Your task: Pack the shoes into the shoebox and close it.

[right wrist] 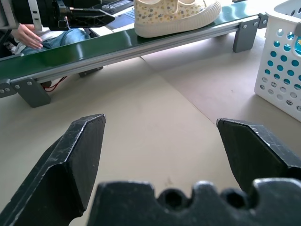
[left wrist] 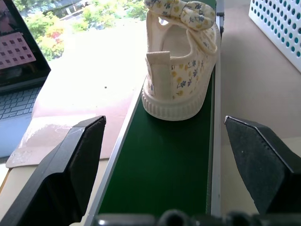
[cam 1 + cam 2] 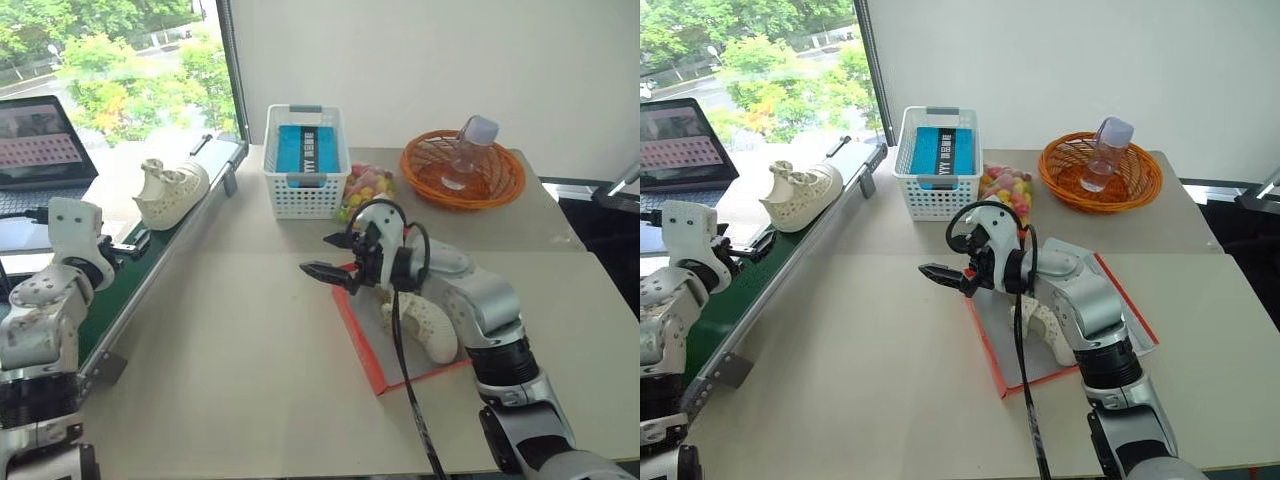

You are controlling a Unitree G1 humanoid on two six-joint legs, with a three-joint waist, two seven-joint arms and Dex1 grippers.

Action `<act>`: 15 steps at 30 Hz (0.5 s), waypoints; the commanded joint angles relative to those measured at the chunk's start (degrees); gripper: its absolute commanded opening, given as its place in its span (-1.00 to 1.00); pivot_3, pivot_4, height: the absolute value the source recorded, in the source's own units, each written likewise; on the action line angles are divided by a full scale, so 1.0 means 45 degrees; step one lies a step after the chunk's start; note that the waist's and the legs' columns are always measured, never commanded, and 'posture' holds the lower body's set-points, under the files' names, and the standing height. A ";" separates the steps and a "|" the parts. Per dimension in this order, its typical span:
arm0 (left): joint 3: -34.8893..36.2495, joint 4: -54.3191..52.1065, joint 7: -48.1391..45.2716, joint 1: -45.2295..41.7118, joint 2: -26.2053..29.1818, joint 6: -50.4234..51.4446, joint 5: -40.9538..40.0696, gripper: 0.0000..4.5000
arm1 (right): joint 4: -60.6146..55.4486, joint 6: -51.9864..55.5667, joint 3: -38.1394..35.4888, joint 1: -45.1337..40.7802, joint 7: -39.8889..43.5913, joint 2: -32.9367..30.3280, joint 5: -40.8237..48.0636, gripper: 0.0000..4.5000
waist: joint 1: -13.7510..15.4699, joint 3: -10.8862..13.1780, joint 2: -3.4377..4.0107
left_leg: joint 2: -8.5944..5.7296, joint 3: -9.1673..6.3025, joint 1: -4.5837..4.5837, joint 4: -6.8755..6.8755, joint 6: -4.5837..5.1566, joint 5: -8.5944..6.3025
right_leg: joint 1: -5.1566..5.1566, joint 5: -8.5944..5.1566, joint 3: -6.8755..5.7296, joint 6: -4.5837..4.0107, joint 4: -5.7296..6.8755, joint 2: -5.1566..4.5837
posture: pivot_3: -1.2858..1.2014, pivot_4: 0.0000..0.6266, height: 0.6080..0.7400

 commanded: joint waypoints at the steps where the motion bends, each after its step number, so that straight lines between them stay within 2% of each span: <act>1: -0.0025 0.1461 -0.1398 -0.0274 0.0655 -0.1325 0.0166 0.91 | -0.0620 0.0024 -0.0327 -0.0439 -0.0046 -0.0032 0.0313 0.99 | -0.0033 -0.0001 -0.0004 | 0.0009 0.0003 0.0000 0.0000 -0.0002 0.0000 | -0.0006 -0.0001 -0.0002 -0.0007 0.0000 0.0002 | 0.03 -0.52 1.00; 4: -0.0306 0.2479 -0.2339 -0.0247 0.0852 -0.1970 0.0288 0.91 | -0.0703 0.0137 -0.0408 -0.0391 -0.0068 0.0014 0.0434 0.99 | -0.0042 -0.0001 -0.0004 | 0.0010 0.0012 -0.0002 -0.0013 -0.0002 -0.0001 | -0.0014 -0.0003 -0.0002 -0.0012 -0.0002 -0.0004 | 0.03 -0.52 1.00; 12: -0.0363 0.4395 -0.3013 -0.0443 0.0998 -0.2660 0.0494 0.91 | -0.1033 0.0411 -0.0547 -0.0160 -0.0156 -0.0247 0.0549 0.99 | -0.0021 -0.0001 -0.0005 | 0.0012 0.0020 -0.0008 -0.0017 -0.0002 0.0000 | -0.0029 0.0001 -0.0002 -0.0015 0.0006 -0.0008 | 0.03 -0.52 1.00; 15: -0.0550 0.5041 -0.3426 -0.0538 0.0956 -0.2747 0.0543 0.91 | -0.1707 0.1066 0.0058 0.0119 0.0684 -0.1029 0.0907 0.99 | 0.0014 -0.0002 -0.0005 | 0.0011 0.0022 -0.0007 -0.0017 -0.0002 0.0000 | -0.0029 0.0001 0.0000 -0.0015 0.0006 -0.0013 | 0.03 -0.52 1.00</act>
